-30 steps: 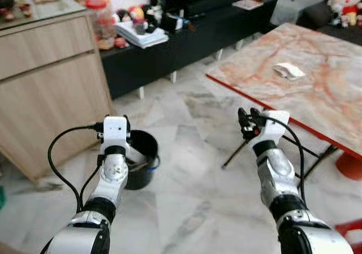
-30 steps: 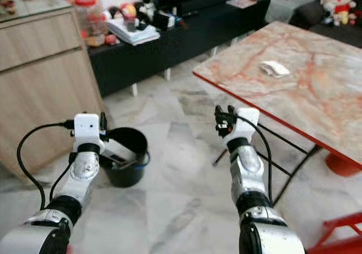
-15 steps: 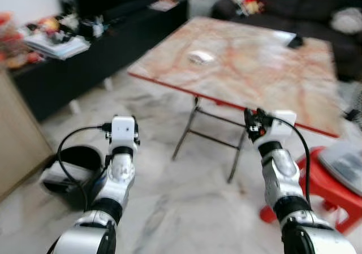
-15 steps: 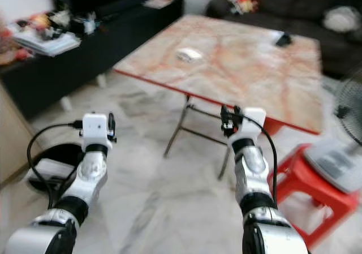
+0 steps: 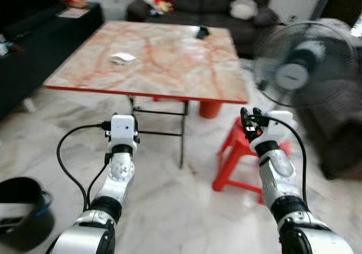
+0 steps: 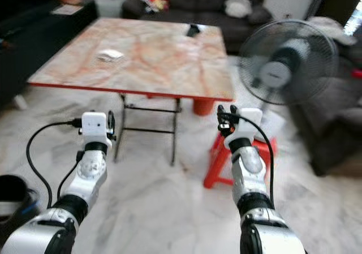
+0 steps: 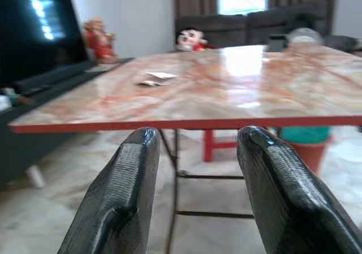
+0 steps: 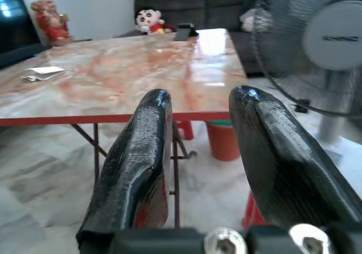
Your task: Picking trash to rubbish bin
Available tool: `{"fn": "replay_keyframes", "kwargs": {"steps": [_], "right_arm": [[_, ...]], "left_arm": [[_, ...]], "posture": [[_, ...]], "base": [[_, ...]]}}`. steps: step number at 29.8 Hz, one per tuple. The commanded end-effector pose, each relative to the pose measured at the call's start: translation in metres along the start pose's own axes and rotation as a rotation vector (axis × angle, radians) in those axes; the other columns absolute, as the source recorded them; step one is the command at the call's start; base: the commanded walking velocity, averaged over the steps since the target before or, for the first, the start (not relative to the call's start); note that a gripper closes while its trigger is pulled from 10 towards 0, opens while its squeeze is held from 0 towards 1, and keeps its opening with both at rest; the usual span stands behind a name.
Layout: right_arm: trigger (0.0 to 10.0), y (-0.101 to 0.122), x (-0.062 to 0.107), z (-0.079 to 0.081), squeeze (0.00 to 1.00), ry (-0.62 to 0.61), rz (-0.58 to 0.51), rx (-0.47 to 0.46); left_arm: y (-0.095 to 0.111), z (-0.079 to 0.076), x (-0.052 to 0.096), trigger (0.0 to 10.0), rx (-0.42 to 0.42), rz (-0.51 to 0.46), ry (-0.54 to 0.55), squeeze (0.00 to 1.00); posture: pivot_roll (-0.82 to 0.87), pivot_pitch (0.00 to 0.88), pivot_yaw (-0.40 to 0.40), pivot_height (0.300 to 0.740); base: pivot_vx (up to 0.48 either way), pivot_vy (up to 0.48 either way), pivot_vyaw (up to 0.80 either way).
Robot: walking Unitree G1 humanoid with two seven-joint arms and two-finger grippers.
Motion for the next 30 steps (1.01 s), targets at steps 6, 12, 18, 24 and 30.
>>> {"fn": "replay_keyframes", "kwargs": {"steps": [6, 12, 18, 24, 30], "right_arm": [[10.0, 0.0113, -0.0051, 0.0054, 0.0, 0.015, -0.041, -0.003], [10.0, 0.0119, -0.0057, 0.0025, 0.0, 0.009, -0.037, -0.008], [10.0, 0.0133, -0.0053, 0.0015, 0.0, 0.006, -0.046, -0.004], [10.0, 0.0148, -0.0058, 0.0037, 0.0, 0.012, -0.053, -0.007], [10.0, 0.0161, -0.0065, 0.0052, 0.0, 0.016, -0.059, -0.01]], "left_arm": [[0.0033, 0.0015, -0.0043, 10.0, 0.016, 0.004, 0.011, 0.0], [0.0019, 0.001, -0.0038, 10.0, 0.015, 0.012, 0.011, 0.0], [0.0016, 0.0009, -0.0034, 10.0, 0.015, 0.012, 0.011, 0.0], [0.0031, 0.0016, -0.0043, 10.0, 0.013, 0.008, 0.012, 0.0], [0.0051, -0.002, -0.0048, 10.0, 0.003, -0.001, -0.003, 0.0]], "posture": [[-0.04, 0.0, -0.071, 0.74], [-0.04, 0.0, -0.075, 0.74], [-0.04, 0.0, -0.074, 0.74], [-0.04, 0.0, -0.072, 0.74], [-0.04, 0.0, -0.068, 0.74]], "base": [[0.0, 0.054, 0.0], [0.0, 0.325, -0.13], [0.0, 0.328, -0.4], [0.0, 0.321, 0.0], [0.0, 0.049, 0.0]]}}
Point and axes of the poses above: a point about 5 cm out from each wrist's last joint towards the gripper, its own x axis pointing back from the gripper into the wrist, its own y axis along the axis of the wrist's last joint, z = x × y, the point moved 6 cm from there along -x, pointing out of the wrist towards the gripper, and after that the axes turned 9 degrees about x, right-handed, at the moved point
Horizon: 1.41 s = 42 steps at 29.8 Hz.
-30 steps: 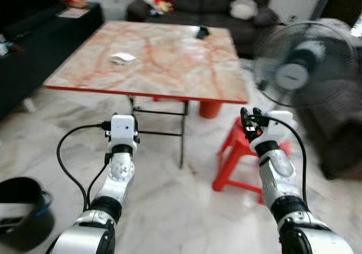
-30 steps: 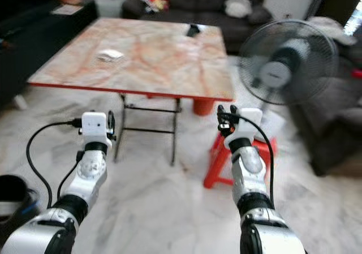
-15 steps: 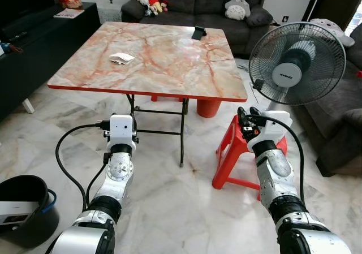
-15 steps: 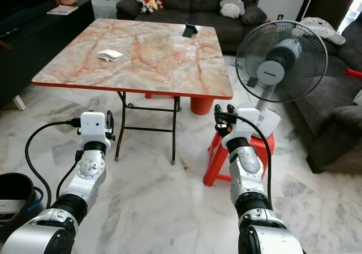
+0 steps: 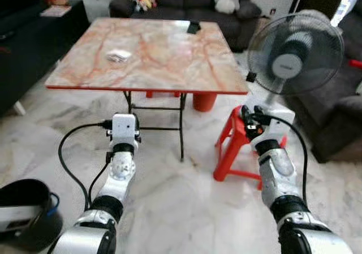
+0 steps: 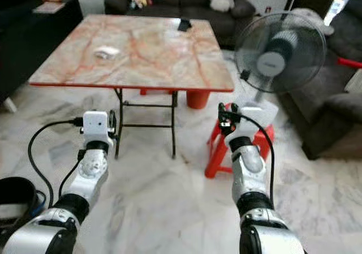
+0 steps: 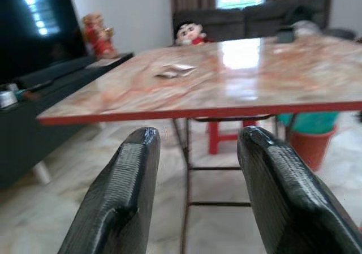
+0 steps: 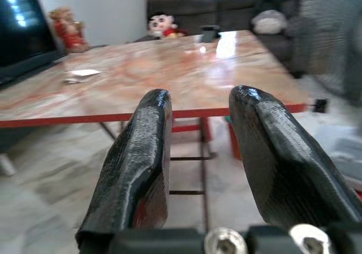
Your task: Picking trash to rubbish bin
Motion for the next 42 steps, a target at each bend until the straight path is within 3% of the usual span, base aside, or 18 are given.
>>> {"fn": "replay_keyframes", "kwargs": {"steps": [1, 19, 25, 32, 42], "right_arm": [[10.0, 0.008, -0.002, -0.006, 0.0, -0.01, -0.025, 0.012], [10.0, 0.01, -0.004, -0.002, 0.0, 0.007, -0.023, 0.028], [10.0, 0.009, -0.004, 0.004, 0.0, 0.033, -0.015, 0.053], [10.0, 0.008, -0.004, 0.006, 0.0, 0.047, -0.012, 0.067], [10.0, 0.01, -0.005, 0.007, 0.0, 0.06, -0.015, 0.08]], "left_arm": [[0.005, -0.008, -0.003, 10.0, 0.012, -0.01, -0.008, 0.0], [0.012, -0.016, -0.006, 10.0, 0.027, -0.024, -0.026, 0.0], [0.012, -0.01, -0.006, 10.0, 0.018, -0.022, 0.009, 0.0], [0.012, -0.008, -0.007, 10.0, 0.02, -0.022, 0.018, 0.0], [0.013, -0.007, -0.008, 10.0, 0.02, -0.022, 0.039, 0.0]], "posture": [[-0.04, 0.0, -0.067, 0.74], [-0.05, 0.0, -0.063, 0.74], [-0.04, 0.0, -0.069, 0.74], [-0.04, 0.0, -0.071, 0.74], [-0.05, 0.0, -0.073, 0.74]], "base": [[0.0, 0.0, 0.0], [0.0, 0.087, 0.0], [0.0, 0.0, 0.0], [0.0, 0.0, 0.74], [0.292, 0.0, 0.24]]}}
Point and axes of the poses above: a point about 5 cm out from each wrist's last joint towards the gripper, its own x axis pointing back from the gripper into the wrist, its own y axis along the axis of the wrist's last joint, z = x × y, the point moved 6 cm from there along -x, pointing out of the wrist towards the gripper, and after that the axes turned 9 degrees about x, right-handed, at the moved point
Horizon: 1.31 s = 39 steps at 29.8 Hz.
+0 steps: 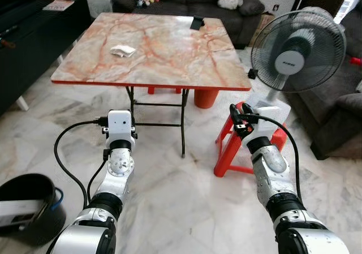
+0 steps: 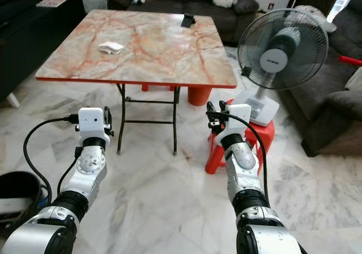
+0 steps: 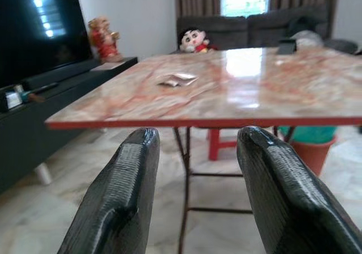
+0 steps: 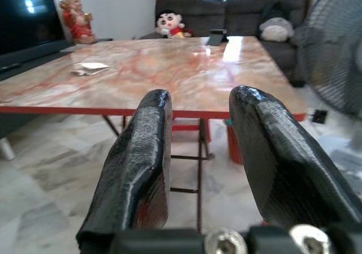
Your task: Picking trash to rubbish bin
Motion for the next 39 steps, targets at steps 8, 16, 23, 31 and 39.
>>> {"fn": "replay_keyframes", "kwargs": {"steps": [8, 16, 23, 31, 39], "right_arm": [[10.0, 0.0078, -0.0045, 0.0061, 0.0, 0.024, -0.021, 0.01], [10.0, 0.0083, -0.0051, 0.0067, 0.0, 0.025, -0.021, 0.018], [10.0, 0.007, -0.0045, 0.0082, 0.0, 0.026, -0.018, 0.011], [10.0, 0.0077, -0.0044, 0.0088, 0.0, 0.03, -0.022, 0.016], [10.0, 0.0094, -0.0047, 0.0111, 0.0, 0.036, -0.03, 0.015]], "left_arm": [[0.0043, 0.0081, -0.0039, 10.0, -0.013, -0.008, 0.033, 0.0], [0.006, 0.0073, -0.0046, 10.0, -0.01, -0.012, 0.033, 0.0], [0.0067, 0.0068, -0.0052, 10.0, -0.01, -0.013, 0.031, 0.0], [0.0072, 0.0065, -0.0051, 10.0, -0.008, -0.015, 0.031, 0.0], [0.008, 0.0059, -0.0055, 10.0, -0.006, -0.017, 0.03, 0.0]], "posture": [[-0.04, 0.0, -0.077, 0.74], [-0.04, 0.0, -0.076, 0.74], [-0.04, 0.0, -0.076, 0.74], [-0.04, 0.0, -0.074, 0.74], [-0.04, 0.0, -0.074, 0.74]], "base": [[0.327, 0.0, 0.69], [0.333, 0.0, 0.0], [0.331, 0.0, 0.42], [0.334, 0.0, 0.0], [0.334, 0.0, 0.5]]}}
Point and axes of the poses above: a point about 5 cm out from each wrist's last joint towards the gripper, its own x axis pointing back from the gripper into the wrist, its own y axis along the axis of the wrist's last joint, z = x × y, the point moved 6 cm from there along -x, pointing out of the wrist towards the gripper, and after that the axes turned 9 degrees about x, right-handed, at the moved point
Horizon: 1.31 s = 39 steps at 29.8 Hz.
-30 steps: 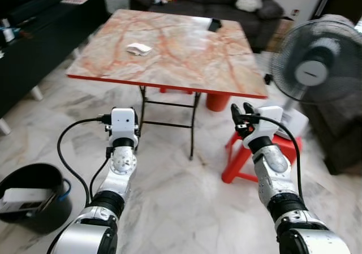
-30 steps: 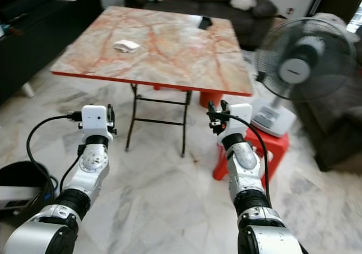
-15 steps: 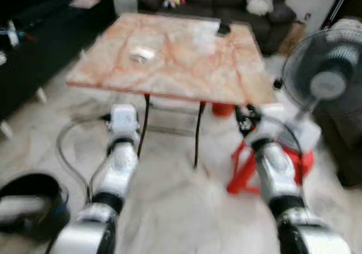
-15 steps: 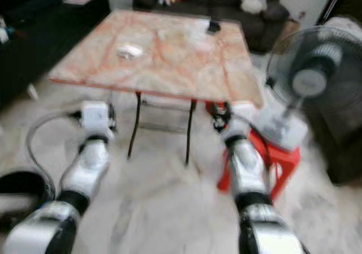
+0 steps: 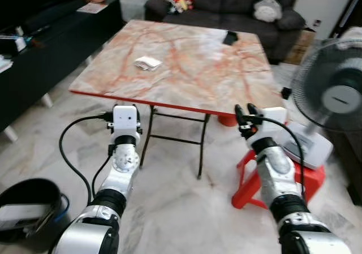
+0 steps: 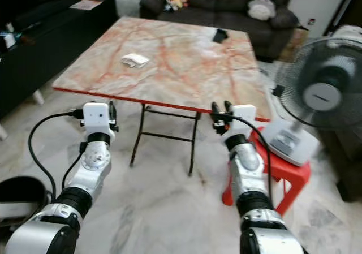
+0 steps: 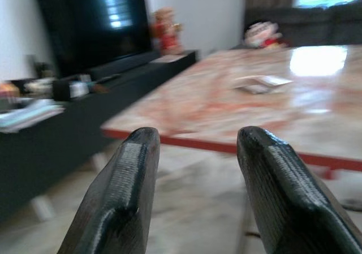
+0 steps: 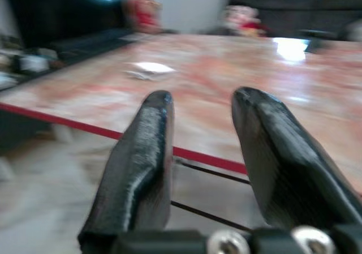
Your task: Picking trash to rubbish bin
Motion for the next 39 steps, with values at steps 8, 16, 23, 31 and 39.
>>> {"fn": "replay_keyframes", "kwargs": {"steps": [8, 16, 23, 31, 39], "right_arm": [[10.0, 0.0038, 0.0016, -0.0161, 0.0, -0.036, -0.005, 0.008], [10.0, 0.0035, 0.0011, -0.014, 0.0, -0.03, -0.002, 0.016], [10.0, 0.0046, 0.0002, -0.0131, 0.0, -0.023, -0.003, 0.029], [10.0, 0.0035, 0.0016, -0.0144, 0.0, -0.031, -0.005, 0.013], [10.0, 0.0042, 0.0011, -0.0142, 0.0, -0.033, -0.007, 0.01]], "left_arm": [[0.0023, -0.0086, -0.0005, 10.0, 0.015, 0.0, -0.012, 0.0], [0.0023, -0.0089, -0.0005, 10.0, 0.015, 0.0, -0.015, 0.0], [0.0035, -0.0117, -0.0009, 10.0, 0.017, -0.003, -0.024, 0.0], [0.0035, -0.0117, -0.0006, 10.0, 0.016, -0.005, -0.03, 0.0], [0.0043, -0.0126, -0.0013, 10.0, 0.015, -0.006, -0.035, 0.0]], "posture": [[-0.04, 0.0, -0.076, 0.74], [-0.04, 0.0, -0.073, 0.74], [-0.05, 0.0, -0.07, 0.74], [-0.05, 0.0, -0.064, 0.74], [-0.05, 0.0, -0.061, 0.74]], "base": [[0.332, 0.0, 0.0], [0.333, 0.0, 0.0], [0.332, 0.0, 0.63], [0.333, 0.0, 0.0], [0.331, 0.0, 0.0]]}}
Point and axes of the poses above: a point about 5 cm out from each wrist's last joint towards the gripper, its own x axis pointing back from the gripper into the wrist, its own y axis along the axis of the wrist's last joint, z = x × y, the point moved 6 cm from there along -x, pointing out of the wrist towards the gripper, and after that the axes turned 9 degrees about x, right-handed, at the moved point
